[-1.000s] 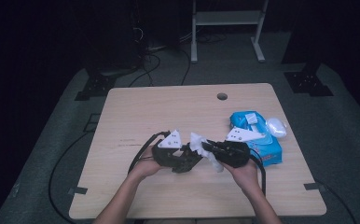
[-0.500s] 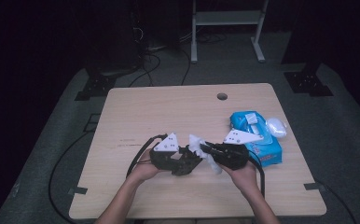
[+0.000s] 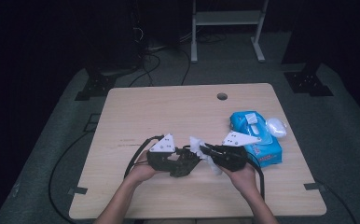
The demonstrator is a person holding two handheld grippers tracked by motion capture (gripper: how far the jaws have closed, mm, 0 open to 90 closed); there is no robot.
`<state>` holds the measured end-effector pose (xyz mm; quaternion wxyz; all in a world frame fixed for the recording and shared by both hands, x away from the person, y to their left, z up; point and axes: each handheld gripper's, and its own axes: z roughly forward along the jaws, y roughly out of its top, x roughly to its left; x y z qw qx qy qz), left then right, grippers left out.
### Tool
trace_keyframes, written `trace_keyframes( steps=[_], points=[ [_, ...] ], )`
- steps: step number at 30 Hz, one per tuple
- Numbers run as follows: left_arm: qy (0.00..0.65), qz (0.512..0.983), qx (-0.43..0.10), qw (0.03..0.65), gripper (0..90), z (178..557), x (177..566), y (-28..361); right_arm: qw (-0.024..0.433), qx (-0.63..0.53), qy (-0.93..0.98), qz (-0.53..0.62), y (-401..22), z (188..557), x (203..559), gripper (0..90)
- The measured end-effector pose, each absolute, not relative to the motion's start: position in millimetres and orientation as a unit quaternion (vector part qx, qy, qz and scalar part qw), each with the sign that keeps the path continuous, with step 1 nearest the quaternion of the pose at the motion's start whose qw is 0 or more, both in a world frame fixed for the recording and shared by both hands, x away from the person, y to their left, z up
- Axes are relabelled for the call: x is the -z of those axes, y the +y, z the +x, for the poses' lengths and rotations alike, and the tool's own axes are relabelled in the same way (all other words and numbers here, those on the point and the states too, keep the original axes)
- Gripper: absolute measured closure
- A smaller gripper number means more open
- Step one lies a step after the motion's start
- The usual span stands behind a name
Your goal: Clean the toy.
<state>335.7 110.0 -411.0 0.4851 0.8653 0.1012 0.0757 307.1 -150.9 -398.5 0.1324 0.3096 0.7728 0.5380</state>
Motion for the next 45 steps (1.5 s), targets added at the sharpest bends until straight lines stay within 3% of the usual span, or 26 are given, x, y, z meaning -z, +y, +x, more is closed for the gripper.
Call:
trace_keyframes(
  steps=[10, 18, 25, 33, 40, 45],
  points=[
    [0.098, 0.864, -0.073, 0.489, 58.2, 336, 411, 108, 0.128, -0.550, 0.770, 0.298, -148, 305, 392, 83.0],
    [0.101, 0.863, -0.072, 0.489, 58.2, 337, 413, 109, 0.119, -0.527, 0.775, 0.328, -157, 309, 412, 83.0],
    [0.101, 0.861, -0.068, 0.494, 58.2, 337, 412, 108, 0.130, -0.546, 0.772, 0.299, -150, 305, 393, 83.0],
    [0.103, 0.862, -0.072, 0.491, 58.2, 337, 413, 110, 0.121, -0.523, 0.776, 0.330, -157, 312, 414, 83.0],
    [0.102, 0.860, -0.071, 0.495, 58.2, 337, 412, 108, 0.133, -0.543, 0.770, 0.307, -152, 306, 394, 82.9],
    [0.101, 0.862, -0.069, 0.492, 58.2, 337, 413, 109, 0.128, -0.533, 0.774, 0.316, -154, 308, 403, 83.0]
  ],
)
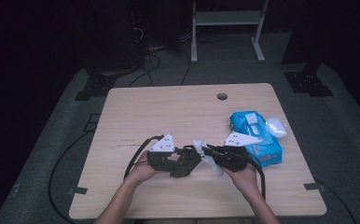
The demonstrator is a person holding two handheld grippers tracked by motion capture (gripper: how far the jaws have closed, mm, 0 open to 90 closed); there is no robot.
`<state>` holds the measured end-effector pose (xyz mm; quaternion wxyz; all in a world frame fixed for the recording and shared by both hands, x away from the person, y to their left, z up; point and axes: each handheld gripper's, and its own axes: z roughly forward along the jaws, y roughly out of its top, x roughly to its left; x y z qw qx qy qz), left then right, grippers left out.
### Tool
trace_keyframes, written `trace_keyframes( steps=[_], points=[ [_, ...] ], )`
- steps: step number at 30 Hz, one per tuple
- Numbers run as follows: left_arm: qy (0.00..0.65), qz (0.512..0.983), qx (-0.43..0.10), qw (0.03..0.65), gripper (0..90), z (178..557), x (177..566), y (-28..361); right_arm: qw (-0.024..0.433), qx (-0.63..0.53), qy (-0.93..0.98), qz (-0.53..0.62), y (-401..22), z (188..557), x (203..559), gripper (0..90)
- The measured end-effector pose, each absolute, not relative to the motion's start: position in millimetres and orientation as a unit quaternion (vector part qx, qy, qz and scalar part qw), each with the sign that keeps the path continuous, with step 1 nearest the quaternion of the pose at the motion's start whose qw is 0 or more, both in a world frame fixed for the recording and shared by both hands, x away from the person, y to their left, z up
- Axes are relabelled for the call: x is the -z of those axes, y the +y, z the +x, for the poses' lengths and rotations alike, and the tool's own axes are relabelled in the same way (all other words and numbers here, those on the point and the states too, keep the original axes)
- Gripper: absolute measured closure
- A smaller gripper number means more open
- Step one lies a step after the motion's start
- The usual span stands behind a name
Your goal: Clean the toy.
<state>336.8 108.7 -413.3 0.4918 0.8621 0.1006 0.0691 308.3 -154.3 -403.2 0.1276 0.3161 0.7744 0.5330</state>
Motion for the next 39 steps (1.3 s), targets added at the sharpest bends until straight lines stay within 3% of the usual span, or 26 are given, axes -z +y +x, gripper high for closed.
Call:
trace_keyframes(
  steps=[9, 16, 39],
  points=[
    [0.102, 0.858, -0.067, 0.498, 58.2, 336, 413, 107, 0.136, -0.550, 0.773, 0.285, -145, 302, 383, 82.9],
    [0.099, 0.860, -0.061, 0.497, 58.2, 336, 414, 107, 0.126, -0.543, 0.770, 0.311, -154, 303, 398, 83.0],
    [0.092, 0.867, -0.075, 0.483, 58.2, 332, 414, 98, 0.142, -0.523, 0.790, 0.287, -143, 298, 381, 83.0]
  ],
)
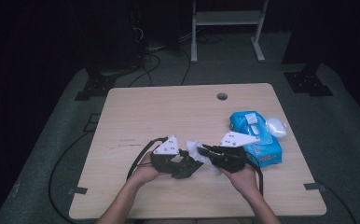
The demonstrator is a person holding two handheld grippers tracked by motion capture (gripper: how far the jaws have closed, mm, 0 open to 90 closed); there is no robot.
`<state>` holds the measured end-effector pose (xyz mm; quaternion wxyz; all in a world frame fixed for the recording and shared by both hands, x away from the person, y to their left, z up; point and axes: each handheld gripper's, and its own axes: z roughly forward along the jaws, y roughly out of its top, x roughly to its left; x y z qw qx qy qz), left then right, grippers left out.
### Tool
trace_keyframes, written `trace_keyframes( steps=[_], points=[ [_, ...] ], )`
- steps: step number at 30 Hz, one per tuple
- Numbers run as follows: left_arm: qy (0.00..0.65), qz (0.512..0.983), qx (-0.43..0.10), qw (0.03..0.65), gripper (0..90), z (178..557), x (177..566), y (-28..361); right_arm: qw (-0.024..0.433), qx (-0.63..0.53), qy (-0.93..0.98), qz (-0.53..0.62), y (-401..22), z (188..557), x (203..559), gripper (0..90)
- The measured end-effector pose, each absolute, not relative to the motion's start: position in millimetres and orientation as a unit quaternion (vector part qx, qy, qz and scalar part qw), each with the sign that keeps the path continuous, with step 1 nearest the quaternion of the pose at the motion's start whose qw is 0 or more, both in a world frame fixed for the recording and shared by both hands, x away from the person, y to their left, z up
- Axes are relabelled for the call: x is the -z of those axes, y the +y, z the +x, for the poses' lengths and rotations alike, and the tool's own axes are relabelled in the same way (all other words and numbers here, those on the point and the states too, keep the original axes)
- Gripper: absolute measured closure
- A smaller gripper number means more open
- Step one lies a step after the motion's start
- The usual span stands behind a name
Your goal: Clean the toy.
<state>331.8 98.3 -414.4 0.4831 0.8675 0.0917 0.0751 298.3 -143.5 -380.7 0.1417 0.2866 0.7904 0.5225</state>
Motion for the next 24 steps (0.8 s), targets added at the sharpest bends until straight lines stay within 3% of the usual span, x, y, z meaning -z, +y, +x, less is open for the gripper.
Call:
trace_keyframes(
  steps=[24],
  points=[
    [0.083, 0.875, -0.079, 0.471, 58.0, 330, 413, 94, 0.133, -0.524, 0.794, 0.279, -134, 298, 378, 83.1]
  ],
)
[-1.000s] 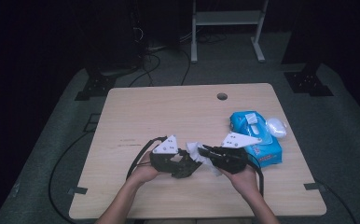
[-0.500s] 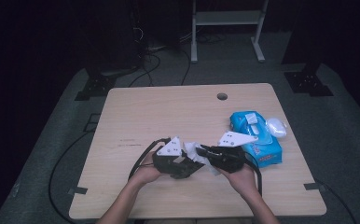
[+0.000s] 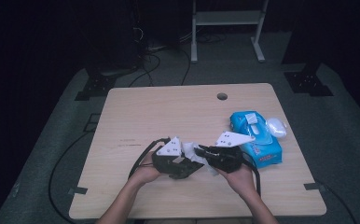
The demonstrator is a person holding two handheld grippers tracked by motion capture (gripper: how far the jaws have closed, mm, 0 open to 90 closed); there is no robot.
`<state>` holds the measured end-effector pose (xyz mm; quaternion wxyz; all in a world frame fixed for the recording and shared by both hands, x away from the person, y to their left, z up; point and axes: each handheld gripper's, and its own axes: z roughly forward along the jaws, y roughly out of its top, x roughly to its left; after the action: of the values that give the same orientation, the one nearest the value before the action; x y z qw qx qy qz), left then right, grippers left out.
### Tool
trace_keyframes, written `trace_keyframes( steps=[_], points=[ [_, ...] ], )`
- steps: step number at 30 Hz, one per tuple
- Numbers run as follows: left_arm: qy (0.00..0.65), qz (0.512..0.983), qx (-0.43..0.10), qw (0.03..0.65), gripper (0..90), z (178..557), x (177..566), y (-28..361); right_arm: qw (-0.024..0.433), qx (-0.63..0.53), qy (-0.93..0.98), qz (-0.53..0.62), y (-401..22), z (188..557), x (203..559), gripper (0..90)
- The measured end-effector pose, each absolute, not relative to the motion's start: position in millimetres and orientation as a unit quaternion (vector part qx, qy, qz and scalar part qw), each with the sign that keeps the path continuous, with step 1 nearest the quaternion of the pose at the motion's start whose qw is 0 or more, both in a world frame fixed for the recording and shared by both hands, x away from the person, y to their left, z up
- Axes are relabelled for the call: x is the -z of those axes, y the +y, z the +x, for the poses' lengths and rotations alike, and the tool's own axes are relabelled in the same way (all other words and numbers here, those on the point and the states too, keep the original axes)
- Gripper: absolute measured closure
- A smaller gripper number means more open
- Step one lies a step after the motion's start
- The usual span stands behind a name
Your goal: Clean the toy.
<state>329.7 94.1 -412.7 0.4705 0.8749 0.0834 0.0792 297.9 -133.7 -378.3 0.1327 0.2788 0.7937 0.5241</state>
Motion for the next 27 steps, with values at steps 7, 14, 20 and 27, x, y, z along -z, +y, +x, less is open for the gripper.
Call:
trace_keyframes(
  steps=[7, 14, 20, 27],
  points=[
    [0.091, 0.874, -0.070, 0.473, 60.5, 334, 415, 97, 0.109, -0.522, 0.777, 0.335, -158, 303, 410, 83.0],
    [0.093, 0.889, -0.069, 0.442, 61.6, 336, 426, 89, 0.086, -0.509, 0.778, 0.359, -164, 307, 432, 83.0],
    [0.085, 0.910, -0.075, 0.398, 61.6, 335, 433, 80, 0.083, -0.518, 0.771, 0.361, -167, 306, 430, 83.0],
    [0.086, 0.923, -0.067, 0.370, 61.4, 335, 434, 76, 0.063, -0.514, 0.784, 0.343, -147, 305, 433, 83.0]
  ],
)
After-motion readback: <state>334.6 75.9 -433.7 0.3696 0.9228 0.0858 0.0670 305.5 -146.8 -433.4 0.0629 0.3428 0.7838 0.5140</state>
